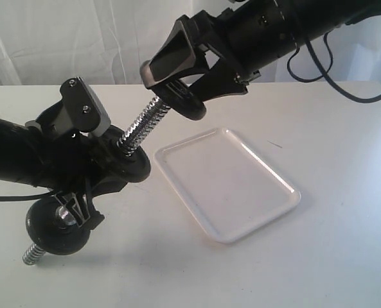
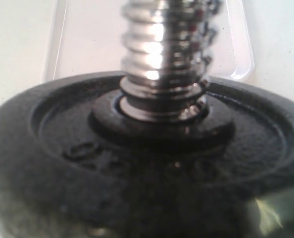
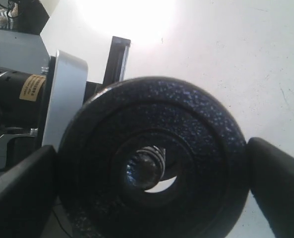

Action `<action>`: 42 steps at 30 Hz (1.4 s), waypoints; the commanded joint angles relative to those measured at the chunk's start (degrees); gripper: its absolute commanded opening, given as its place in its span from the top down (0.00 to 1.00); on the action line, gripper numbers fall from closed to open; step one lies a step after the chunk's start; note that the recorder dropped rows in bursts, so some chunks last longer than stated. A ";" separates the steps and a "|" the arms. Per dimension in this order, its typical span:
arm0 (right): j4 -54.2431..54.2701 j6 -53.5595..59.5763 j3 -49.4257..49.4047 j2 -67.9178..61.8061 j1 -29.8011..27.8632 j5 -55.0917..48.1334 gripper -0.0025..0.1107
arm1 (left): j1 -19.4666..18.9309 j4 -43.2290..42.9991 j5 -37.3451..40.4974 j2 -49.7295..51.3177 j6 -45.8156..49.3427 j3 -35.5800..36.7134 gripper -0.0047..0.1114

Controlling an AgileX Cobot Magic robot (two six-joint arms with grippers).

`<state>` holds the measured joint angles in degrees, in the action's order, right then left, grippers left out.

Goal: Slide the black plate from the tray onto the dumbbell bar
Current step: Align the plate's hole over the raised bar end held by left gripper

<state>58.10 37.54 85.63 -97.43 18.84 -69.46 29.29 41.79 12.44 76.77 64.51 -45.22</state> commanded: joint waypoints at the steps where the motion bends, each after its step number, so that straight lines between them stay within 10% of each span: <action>1: 3.30 -0.24 0.66 -1.30 1.63 -0.50 0.98 | -0.57 0.55 2.22 -0.82 -3.10 0.70 0.96; 42: 9.93 11.86 1.18 -0.82 1.75 -0.50 0.98 | -0.57 2.90 -4.83 -0.82 -3.22 -1.15 0.96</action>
<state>60.60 47.17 86.69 -99.21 20.20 -68.07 29.21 42.12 9.87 76.74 63.54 -45.22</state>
